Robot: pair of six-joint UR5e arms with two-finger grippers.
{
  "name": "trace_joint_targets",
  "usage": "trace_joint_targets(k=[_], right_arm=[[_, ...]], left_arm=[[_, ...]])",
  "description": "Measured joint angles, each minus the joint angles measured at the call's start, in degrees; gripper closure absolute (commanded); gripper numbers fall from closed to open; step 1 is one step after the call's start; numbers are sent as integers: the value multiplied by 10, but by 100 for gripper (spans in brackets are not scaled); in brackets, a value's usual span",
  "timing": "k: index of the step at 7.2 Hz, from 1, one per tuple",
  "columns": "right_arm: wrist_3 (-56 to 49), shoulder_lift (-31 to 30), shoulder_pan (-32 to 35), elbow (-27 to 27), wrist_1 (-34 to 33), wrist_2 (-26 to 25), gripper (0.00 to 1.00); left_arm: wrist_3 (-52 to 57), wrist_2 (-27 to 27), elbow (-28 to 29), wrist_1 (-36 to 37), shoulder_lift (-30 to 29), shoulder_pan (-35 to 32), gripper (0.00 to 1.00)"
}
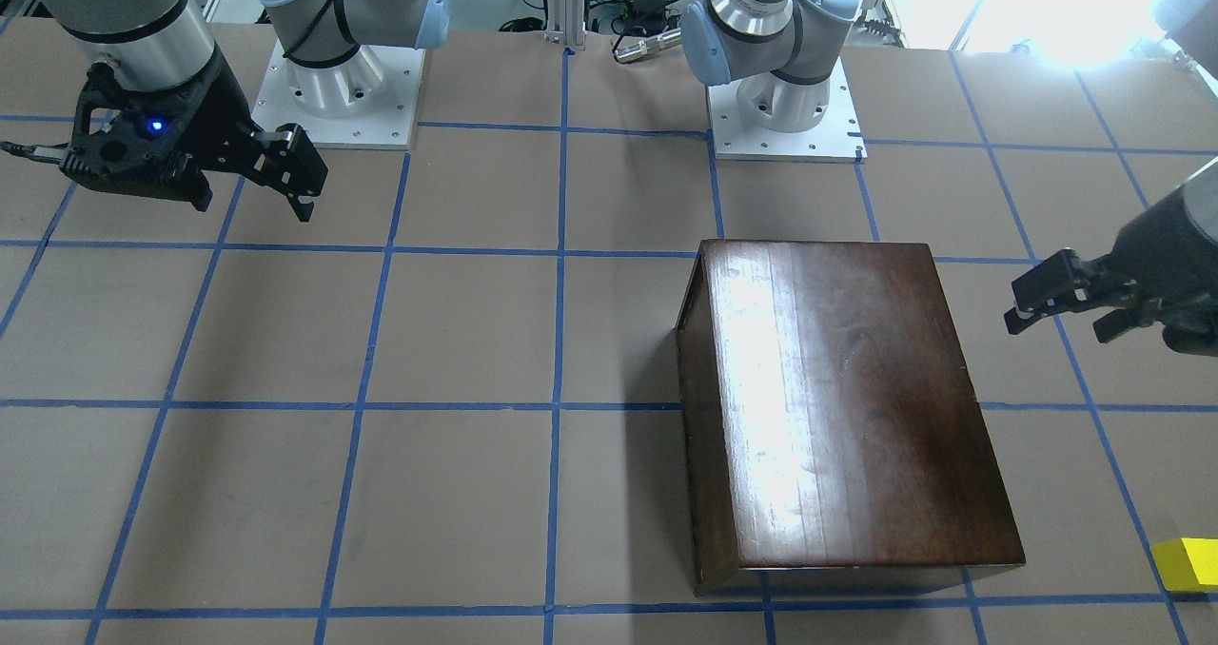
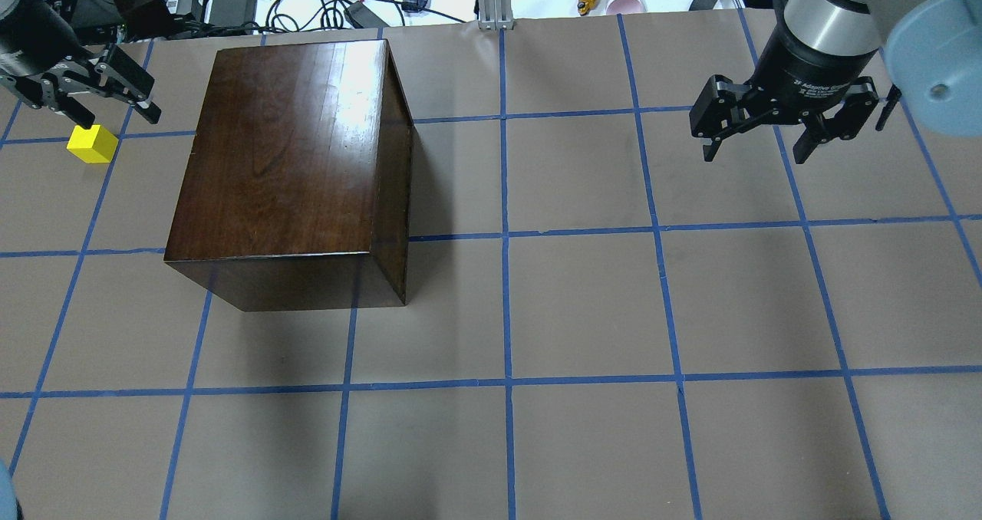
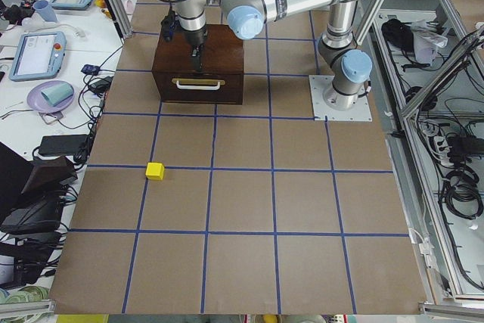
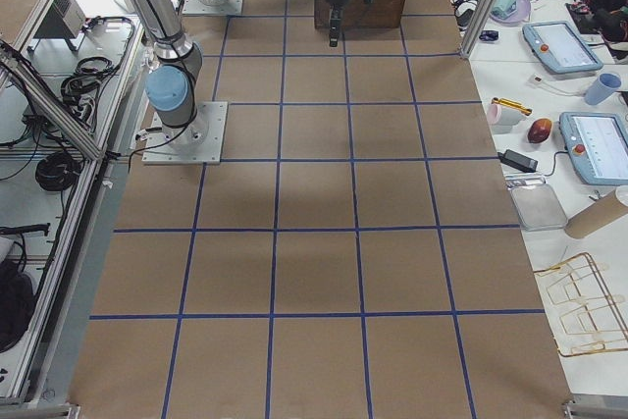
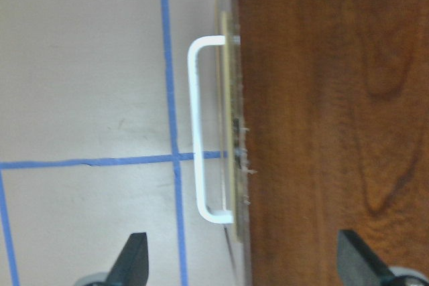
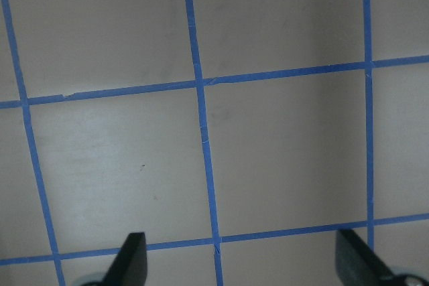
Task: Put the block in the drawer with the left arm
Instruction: 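Move the left gripper to the white drawer handle and grasp it, then pull the drawer handle outward with the left gripper to open drawer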
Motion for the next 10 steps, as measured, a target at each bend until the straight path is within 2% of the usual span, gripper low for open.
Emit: trace_joint_targets(k=[2,4,7,10], right_arm=[[0,0,0,0,0,0,0],[0,0,0,0,0,0,0],[0,0,0,0,0,0,0],[0,0,0,0,0,0,0]], left_arm=[[34,-3,14,5,-46,26,0],[68,-38,11,5,-75,54,0],[88,-97,6,-3,-102,68,0],[92,-122,-2,-15,-119,69,0]])
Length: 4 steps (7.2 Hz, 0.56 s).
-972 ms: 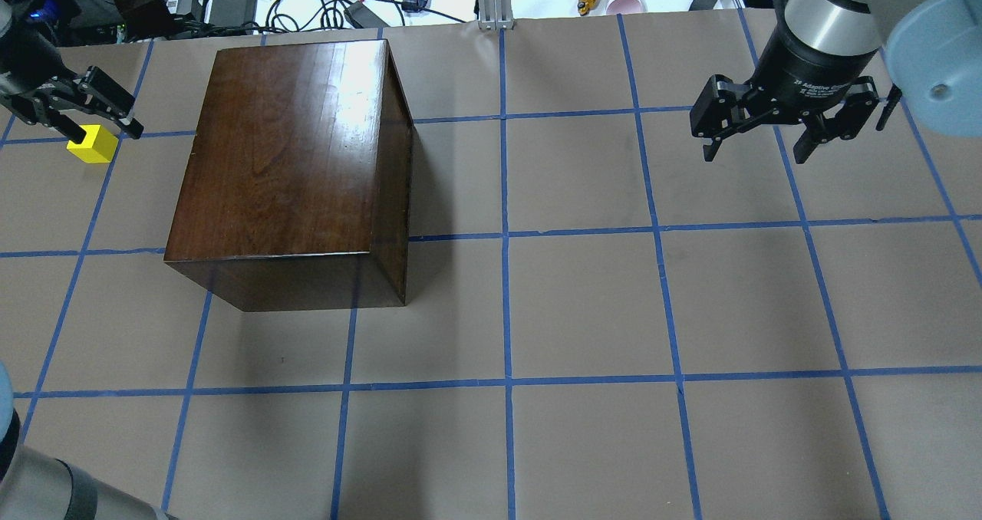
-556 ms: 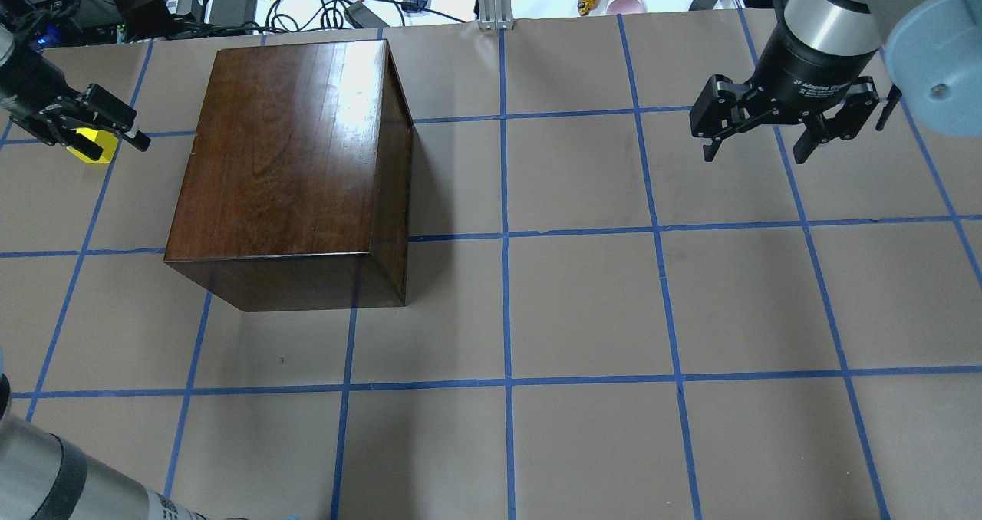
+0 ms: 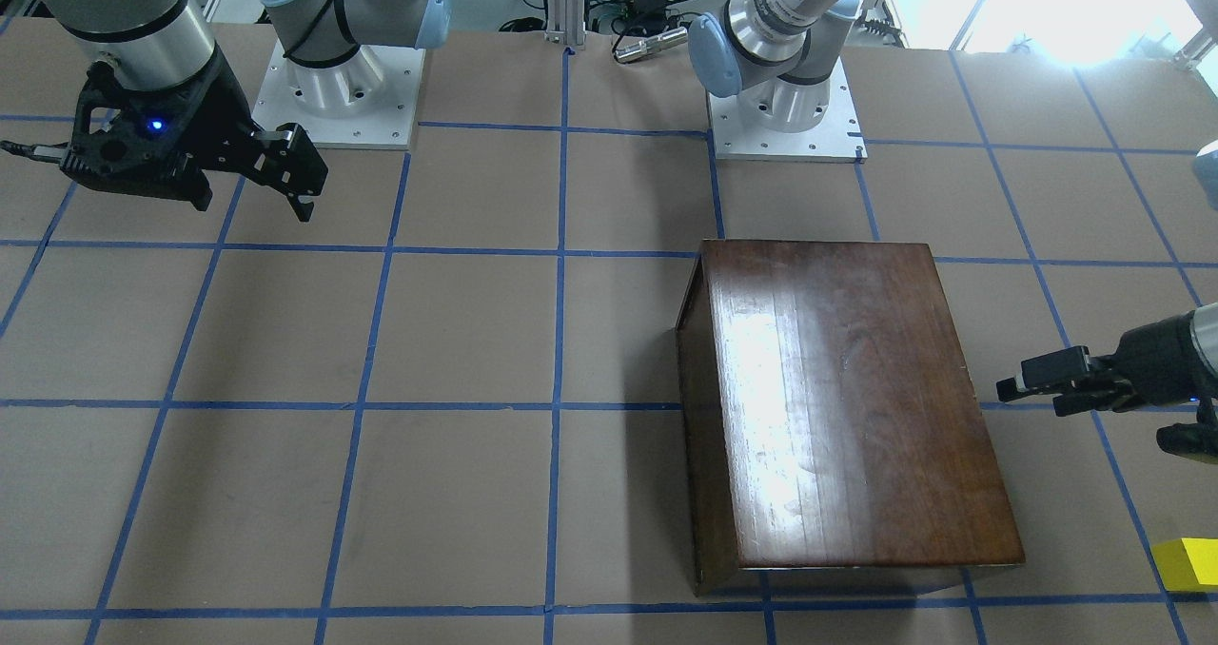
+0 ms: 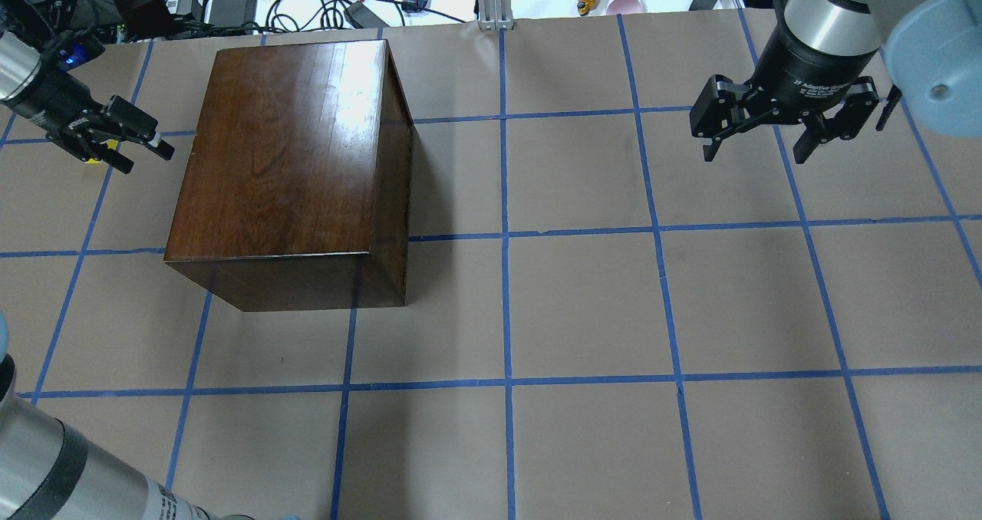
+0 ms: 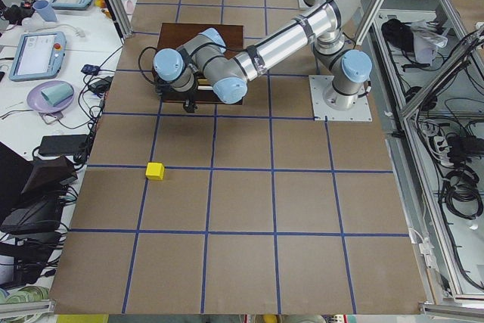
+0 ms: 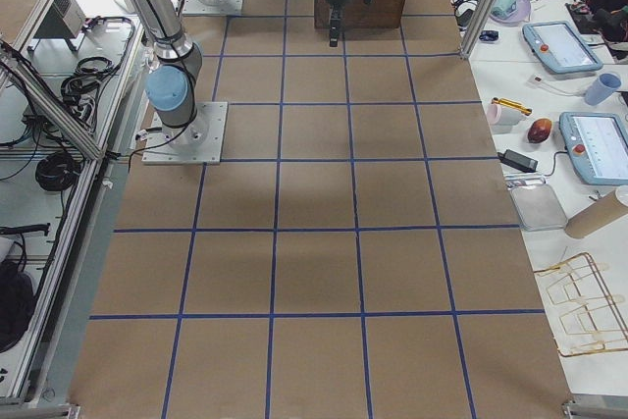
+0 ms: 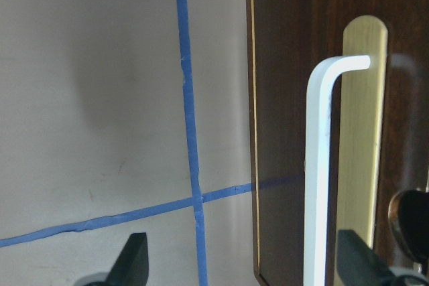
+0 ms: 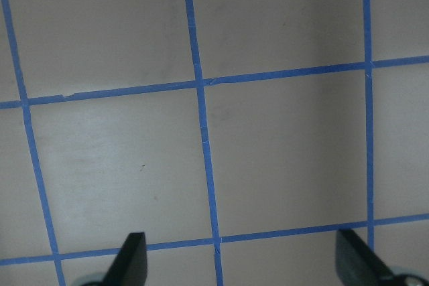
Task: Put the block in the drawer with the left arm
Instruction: 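Pull the drawer handle outward with the left gripper to open drawer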
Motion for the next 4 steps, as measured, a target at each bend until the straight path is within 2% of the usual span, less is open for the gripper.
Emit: trace_joint_targets(k=[4], right_arm=[[0,0,0,0,0,0,0]], left_arm=[[0,-31,-22,4,-8,0,0]])
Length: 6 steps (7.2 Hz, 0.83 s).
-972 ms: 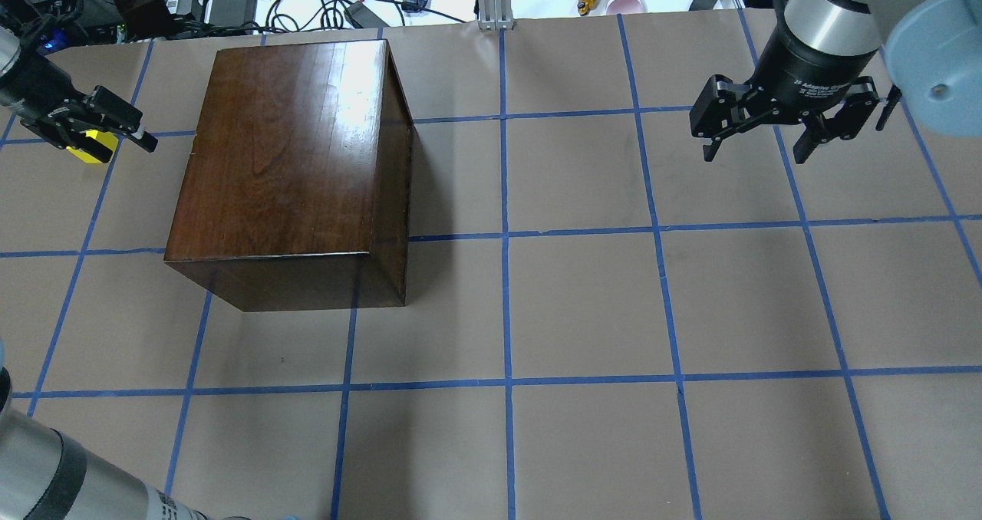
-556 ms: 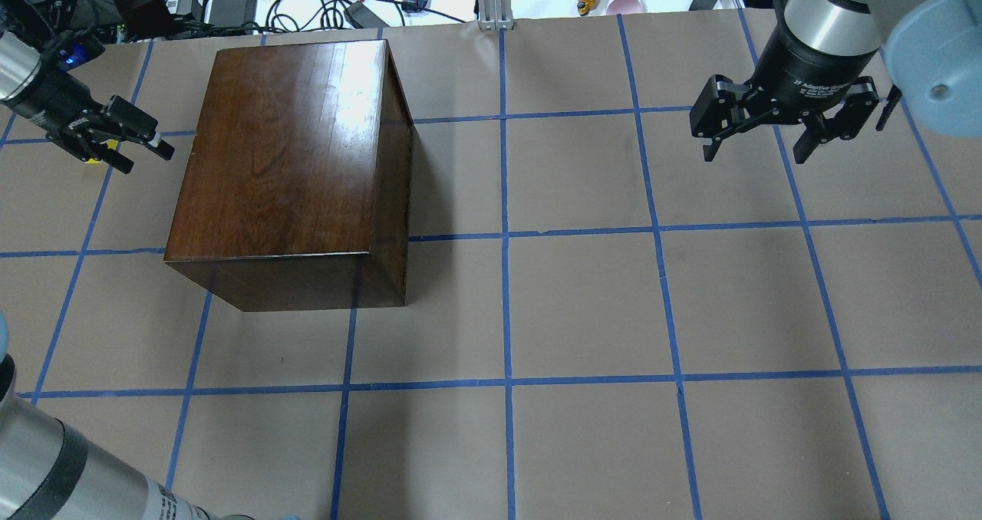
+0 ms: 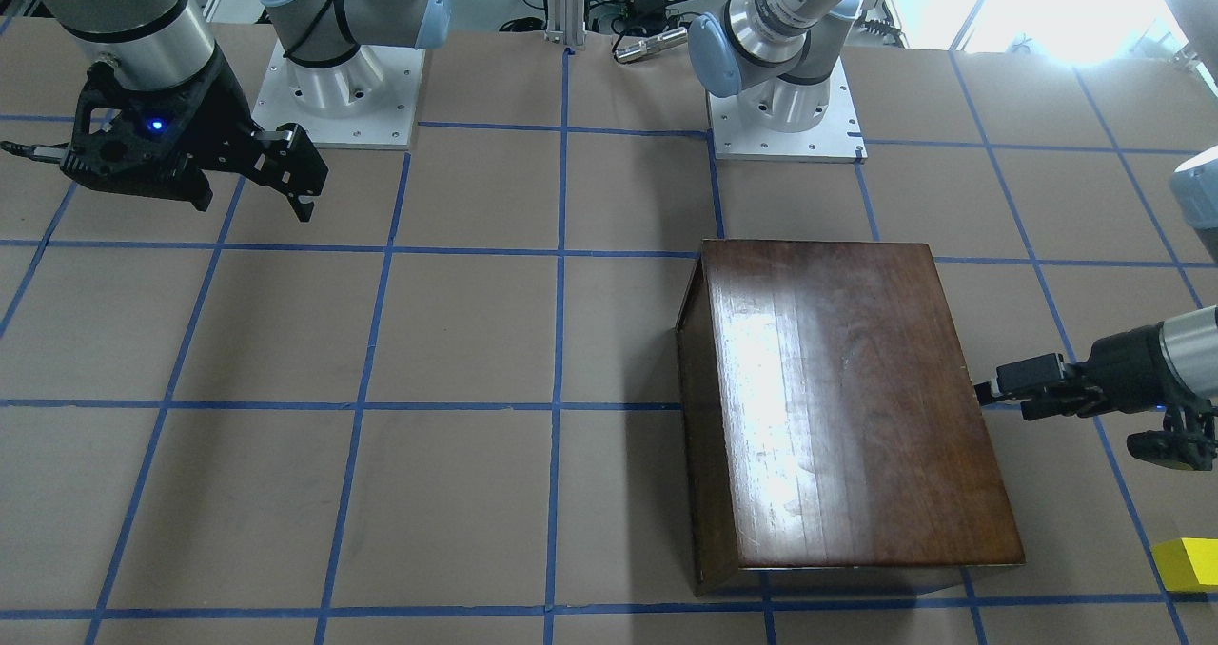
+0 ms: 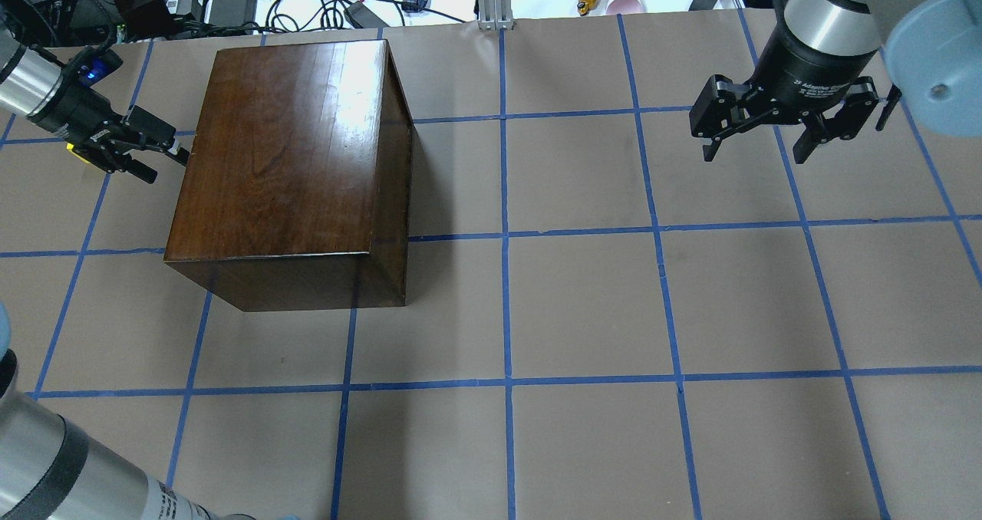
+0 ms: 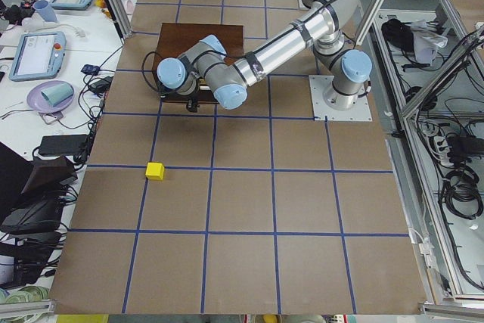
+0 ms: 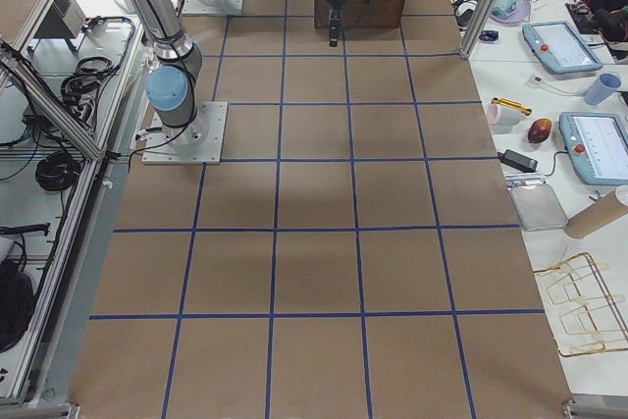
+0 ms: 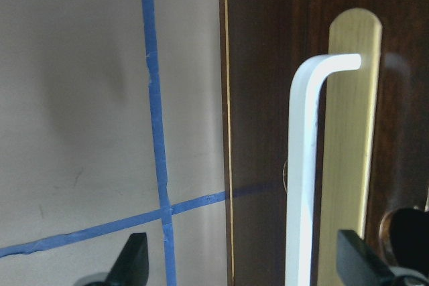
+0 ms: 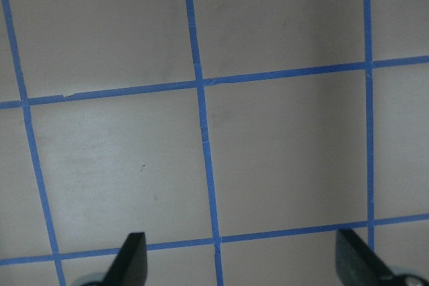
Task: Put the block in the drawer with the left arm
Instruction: 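Pull the drawer handle outward with the left gripper to open drawer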
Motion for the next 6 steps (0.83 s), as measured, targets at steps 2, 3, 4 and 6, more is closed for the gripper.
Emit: trace_joint_targets(k=[2,3,4,6], right_arm=[[0,0,0,0,0,0,0],[0,0,0,0,0,0,0],[0,0,0,0,0,-1,0],[0,0,0,0,0,0,0]], left_arm=[[-2,-1,-3,1,-7,0,0],[-2,-2,-6,3,-8,0,0],[-3,-3,-10,10,-9,-1,0],[-6,-11,-22,24,-10,-2,0]])
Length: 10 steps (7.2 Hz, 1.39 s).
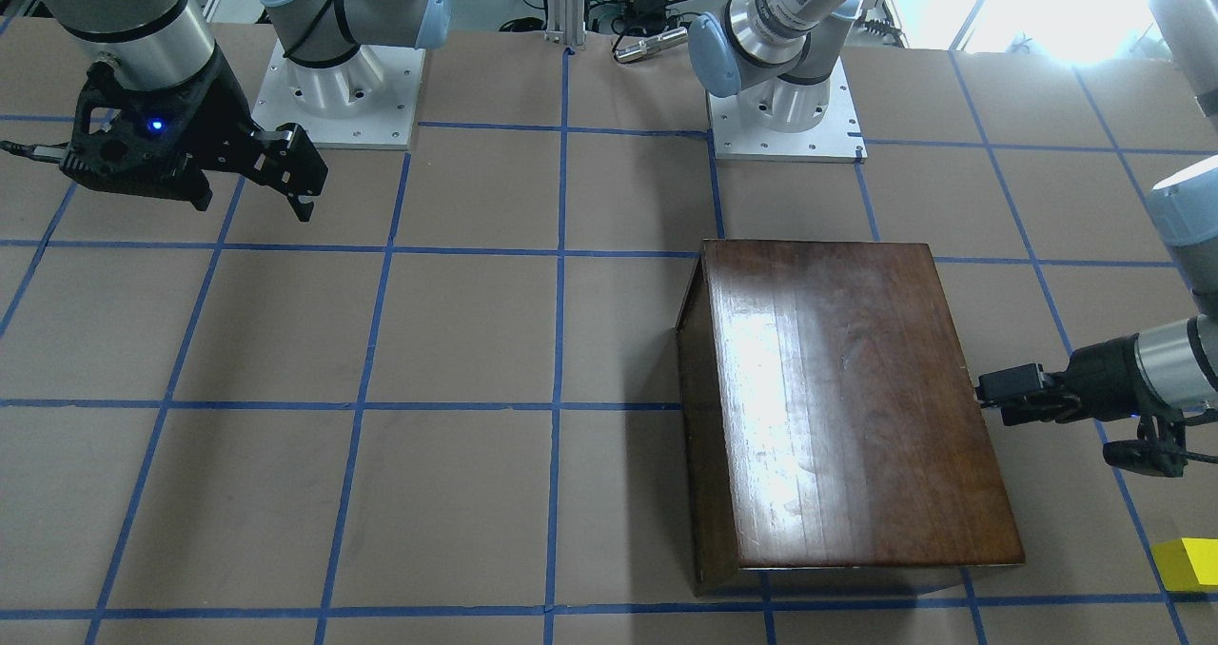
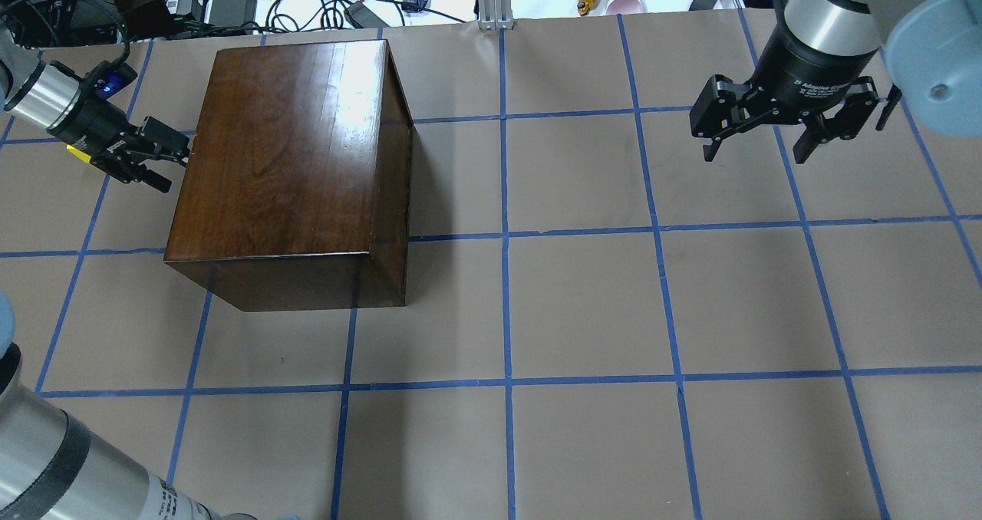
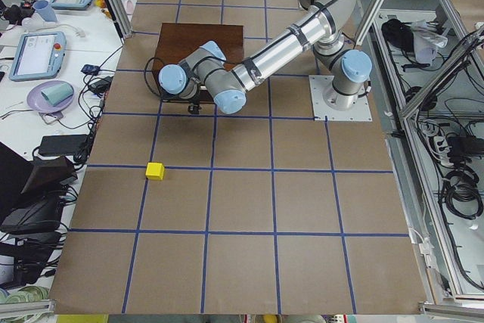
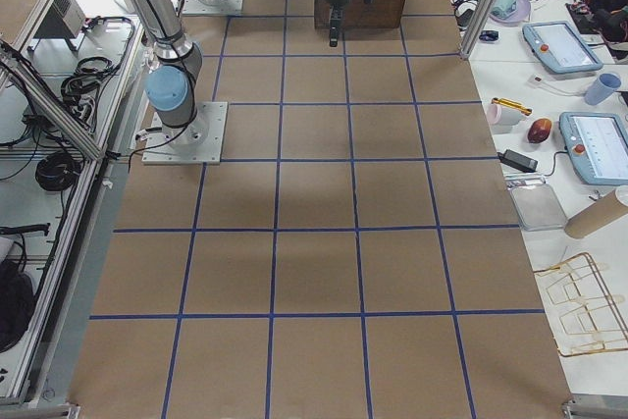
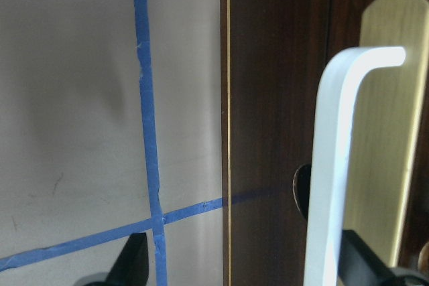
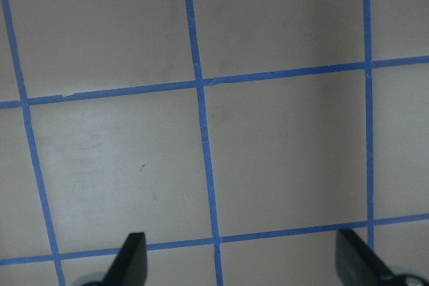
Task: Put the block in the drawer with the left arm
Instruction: 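Pull the drawer handle outward with the left gripper to open drawer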
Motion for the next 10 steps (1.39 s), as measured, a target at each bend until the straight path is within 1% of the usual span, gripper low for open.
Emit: trace_joint_targets(k=[1,2,6,10], right_arm=[[0,0,0,0,0,0,0],[0,0,0,0,0,0,0],[0,0,0,0,0,0,0],[0,0,0,0,0,0,0]], left_arm=[[-2,-2,-2,3,0,0,8],[-2,-2,-3,5,0,0,24],[2,8,2,15,1,0,25],[6,54,18,21,3,1,25]])
